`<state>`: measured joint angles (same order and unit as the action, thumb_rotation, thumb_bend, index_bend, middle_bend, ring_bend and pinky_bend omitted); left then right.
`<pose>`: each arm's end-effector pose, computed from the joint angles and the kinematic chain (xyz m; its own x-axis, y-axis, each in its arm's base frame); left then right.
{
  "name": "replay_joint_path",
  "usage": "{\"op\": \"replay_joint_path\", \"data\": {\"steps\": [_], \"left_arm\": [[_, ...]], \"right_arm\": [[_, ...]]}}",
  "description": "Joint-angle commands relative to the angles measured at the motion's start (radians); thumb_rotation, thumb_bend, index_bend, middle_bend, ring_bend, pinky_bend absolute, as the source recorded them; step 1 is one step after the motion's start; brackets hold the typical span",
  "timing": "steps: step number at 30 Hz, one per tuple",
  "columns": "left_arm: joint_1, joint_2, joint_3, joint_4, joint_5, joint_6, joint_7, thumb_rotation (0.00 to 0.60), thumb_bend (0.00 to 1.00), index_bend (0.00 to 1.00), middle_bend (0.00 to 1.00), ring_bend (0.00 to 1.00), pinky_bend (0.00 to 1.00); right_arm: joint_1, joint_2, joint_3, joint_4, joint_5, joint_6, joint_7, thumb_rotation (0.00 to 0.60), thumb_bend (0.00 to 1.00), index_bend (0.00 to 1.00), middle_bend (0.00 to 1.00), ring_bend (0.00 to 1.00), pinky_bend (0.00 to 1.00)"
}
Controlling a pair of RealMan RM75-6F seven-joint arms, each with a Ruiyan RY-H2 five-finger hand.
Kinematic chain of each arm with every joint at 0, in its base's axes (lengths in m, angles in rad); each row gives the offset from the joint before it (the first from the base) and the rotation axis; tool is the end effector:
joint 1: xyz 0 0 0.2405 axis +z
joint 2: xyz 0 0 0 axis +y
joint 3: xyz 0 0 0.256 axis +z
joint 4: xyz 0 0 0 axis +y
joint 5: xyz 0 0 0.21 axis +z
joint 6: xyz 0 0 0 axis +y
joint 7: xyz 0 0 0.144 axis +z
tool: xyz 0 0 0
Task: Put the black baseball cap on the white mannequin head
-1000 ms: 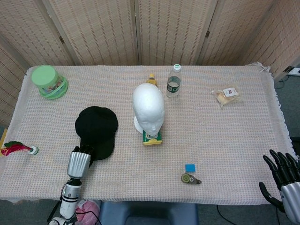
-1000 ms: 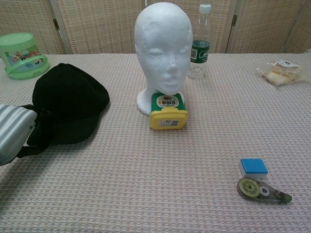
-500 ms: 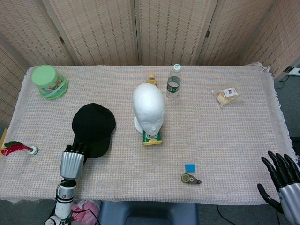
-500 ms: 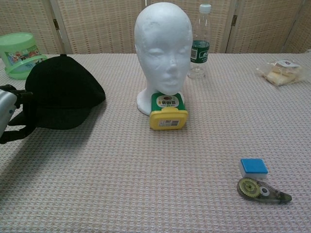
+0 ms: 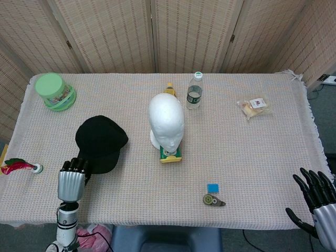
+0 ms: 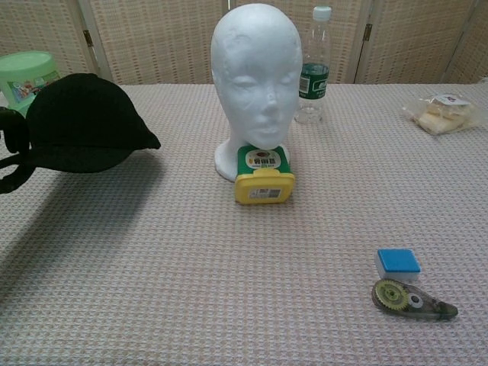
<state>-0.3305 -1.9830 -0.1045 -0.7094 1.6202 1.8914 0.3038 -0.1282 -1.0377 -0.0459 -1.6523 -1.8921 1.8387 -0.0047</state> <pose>-0.2415 0.2388 0.0003 0.5127 -0.5485 0.6605 0.7417 -0.1045 -0.6626 -0.2727 -0.0898 0.1918 0.3788 0.1615 0.9113 -0.8921 -0.1985 0.4059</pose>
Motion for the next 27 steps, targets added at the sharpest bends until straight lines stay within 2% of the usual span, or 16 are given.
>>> {"op": "replay_joint_path", "data": {"steps": [1,7,14,22,27], "left_arm": [[0.012,0.033,-0.003,-0.055,0.003,0.012,-0.002,0.6,0.43,0.64,0.64,0.55,0.69],[0.014,0.081,-0.02,-0.137,0.007,0.028,-0.017,0.6,0.43,0.64,0.64,0.55,0.69],[-0.009,0.146,-0.064,-0.204,0.019,0.047,-0.002,0.6,0.43,0.64,0.64,0.55,0.69],[-0.031,0.232,-0.085,-0.29,0.075,0.088,0.036,0.6,0.43,0.64,0.64,0.55,0.69],[-0.042,0.298,-0.087,-0.414,0.104,0.07,0.085,0.6,0.43,0.64,0.64,0.55,0.69]], "right_arm": [[0.0,-0.007,0.003,0.003,-0.002,0.007,0.007,0.6,0.1,0.0,0.0,0.0,0.0],[0.006,-0.016,0.011,-0.002,0.015,-0.006,0.003,0.6,0.09,0.0,0.0,0.0,0.0],[0.012,-0.02,0.015,-0.015,0.031,-0.028,-0.01,0.6,0.08,0.0,0.0,0.0,0.0],[0.016,-0.021,0.011,-0.011,0.02,-0.037,-0.022,0.6,0.08,0.0,0.0,0.0,0.0],[0.015,-0.022,0.005,-0.006,0.003,-0.031,-0.022,0.6,0.09,0.0,0.0,0.0,0.0]]}}
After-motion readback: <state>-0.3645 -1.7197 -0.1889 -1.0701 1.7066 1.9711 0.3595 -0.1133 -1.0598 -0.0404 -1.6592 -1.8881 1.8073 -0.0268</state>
